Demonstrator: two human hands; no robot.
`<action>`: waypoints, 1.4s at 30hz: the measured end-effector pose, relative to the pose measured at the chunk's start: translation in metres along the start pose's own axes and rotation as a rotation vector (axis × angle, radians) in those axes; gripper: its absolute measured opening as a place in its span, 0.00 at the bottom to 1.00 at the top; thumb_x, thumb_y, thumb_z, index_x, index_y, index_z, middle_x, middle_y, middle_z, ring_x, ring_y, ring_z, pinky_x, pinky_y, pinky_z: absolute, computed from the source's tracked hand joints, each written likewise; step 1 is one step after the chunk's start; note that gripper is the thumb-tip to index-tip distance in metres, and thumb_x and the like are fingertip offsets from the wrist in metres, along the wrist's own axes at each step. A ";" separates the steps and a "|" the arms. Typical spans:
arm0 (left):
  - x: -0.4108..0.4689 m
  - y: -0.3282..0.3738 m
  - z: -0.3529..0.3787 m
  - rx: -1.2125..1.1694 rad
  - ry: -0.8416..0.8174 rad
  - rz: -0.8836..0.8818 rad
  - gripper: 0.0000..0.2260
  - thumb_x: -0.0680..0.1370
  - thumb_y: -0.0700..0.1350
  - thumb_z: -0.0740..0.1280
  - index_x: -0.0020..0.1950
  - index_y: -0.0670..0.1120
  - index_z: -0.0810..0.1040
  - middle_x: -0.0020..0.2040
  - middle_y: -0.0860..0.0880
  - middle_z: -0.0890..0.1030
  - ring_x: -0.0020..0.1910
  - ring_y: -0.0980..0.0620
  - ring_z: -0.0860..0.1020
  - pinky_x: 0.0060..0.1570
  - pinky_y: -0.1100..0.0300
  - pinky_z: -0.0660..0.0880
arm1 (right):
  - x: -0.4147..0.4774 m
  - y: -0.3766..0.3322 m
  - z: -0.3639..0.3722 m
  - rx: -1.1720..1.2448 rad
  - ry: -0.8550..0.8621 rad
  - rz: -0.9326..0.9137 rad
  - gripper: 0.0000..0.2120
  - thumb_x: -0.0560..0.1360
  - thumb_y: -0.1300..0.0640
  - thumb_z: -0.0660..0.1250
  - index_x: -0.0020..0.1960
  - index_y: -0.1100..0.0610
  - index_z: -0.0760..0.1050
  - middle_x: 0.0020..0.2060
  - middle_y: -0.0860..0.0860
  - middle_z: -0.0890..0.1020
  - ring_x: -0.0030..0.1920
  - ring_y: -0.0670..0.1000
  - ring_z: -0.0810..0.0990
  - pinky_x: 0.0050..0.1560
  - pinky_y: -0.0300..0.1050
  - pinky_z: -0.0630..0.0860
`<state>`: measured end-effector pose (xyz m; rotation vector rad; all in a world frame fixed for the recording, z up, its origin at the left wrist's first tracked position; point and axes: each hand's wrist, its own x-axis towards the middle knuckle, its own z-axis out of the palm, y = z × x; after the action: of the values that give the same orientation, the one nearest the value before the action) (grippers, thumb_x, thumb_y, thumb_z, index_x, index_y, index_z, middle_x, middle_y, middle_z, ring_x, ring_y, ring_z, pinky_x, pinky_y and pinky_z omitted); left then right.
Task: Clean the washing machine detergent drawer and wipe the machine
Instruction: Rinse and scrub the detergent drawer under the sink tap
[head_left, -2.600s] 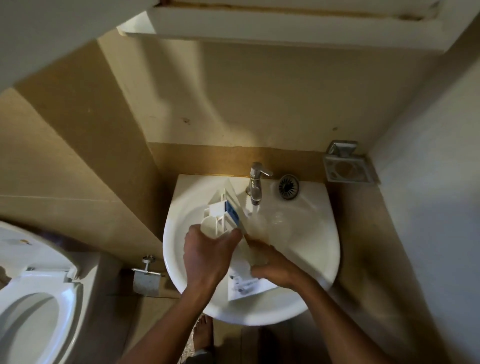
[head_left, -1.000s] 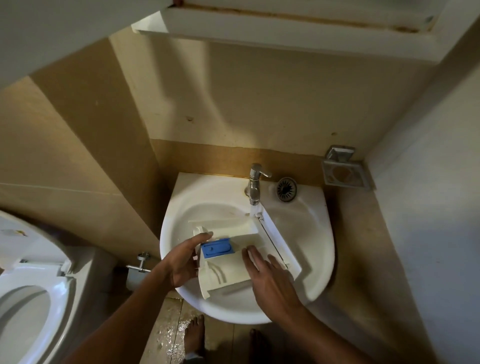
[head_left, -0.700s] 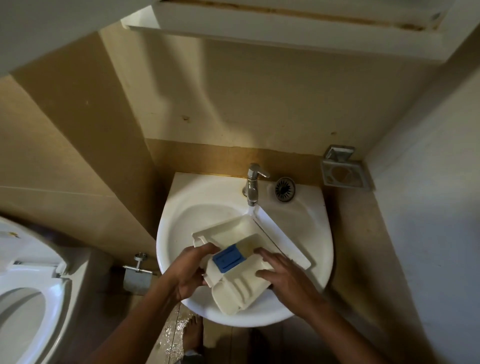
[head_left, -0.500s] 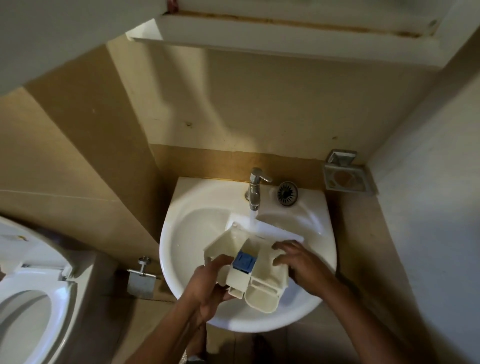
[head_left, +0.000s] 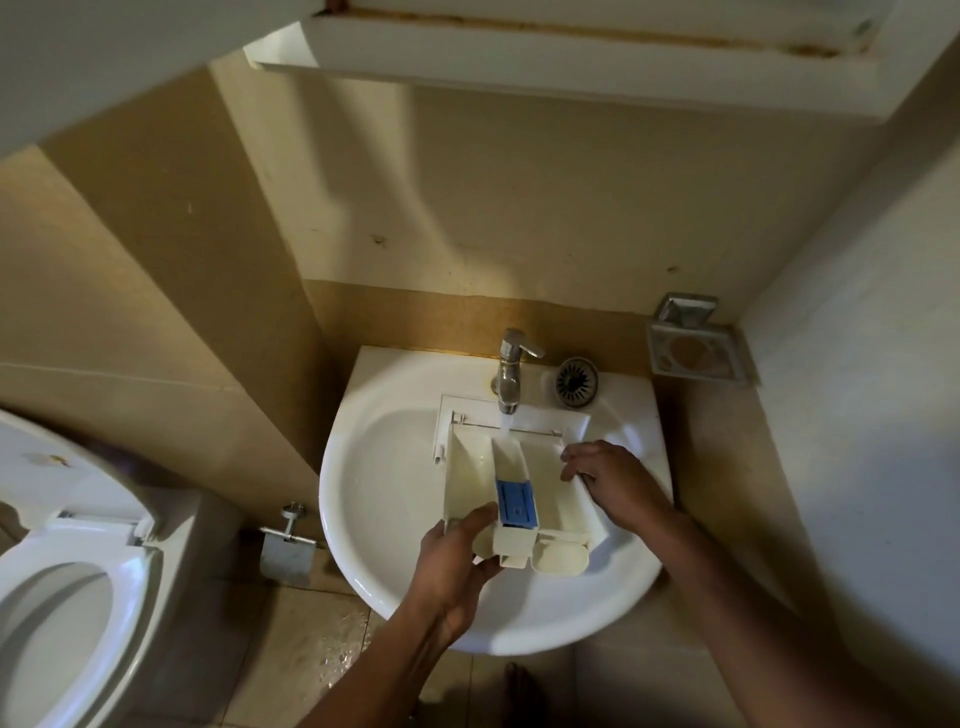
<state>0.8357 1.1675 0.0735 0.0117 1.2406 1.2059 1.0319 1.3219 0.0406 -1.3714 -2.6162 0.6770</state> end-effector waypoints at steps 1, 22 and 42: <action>0.001 -0.001 -0.002 -0.012 -0.005 -0.006 0.13 0.78 0.36 0.69 0.63 0.43 0.77 0.57 0.36 0.83 0.59 0.35 0.81 0.56 0.35 0.79 | -0.001 0.000 0.002 0.015 0.015 0.007 0.16 0.74 0.72 0.63 0.49 0.56 0.86 0.61 0.51 0.82 0.63 0.52 0.78 0.62 0.40 0.70; -0.003 0.008 0.009 -0.020 -0.016 0.052 0.13 0.79 0.40 0.69 0.63 0.41 0.77 0.54 0.39 0.85 0.55 0.36 0.84 0.53 0.37 0.81 | 0.006 -0.007 0.005 0.561 0.244 0.269 0.18 0.69 0.79 0.67 0.38 0.57 0.84 0.43 0.50 0.84 0.45 0.36 0.82 0.52 0.30 0.76; -0.003 0.031 -0.075 0.185 0.205 0.060 0.11 0.74 0.39 0.69 0.56 0.47 0.77 0.55 0.38 0.81 0.57 0.33 0.79 0.53 0.34 0.80 | -0.021 -0.064 0.056 0.572 0.197 0.162 0.19 0.69 0.78 0.64 0.39 0.58 0.86 0.42 0.42 0.84 0.47 0.35 0.82 0.54 0.27 0.73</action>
<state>0.7617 1.1361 0.0637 0.0636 1.5383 1.1613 0.9789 1.2546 0.0209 -1.3771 -1.9533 1.1336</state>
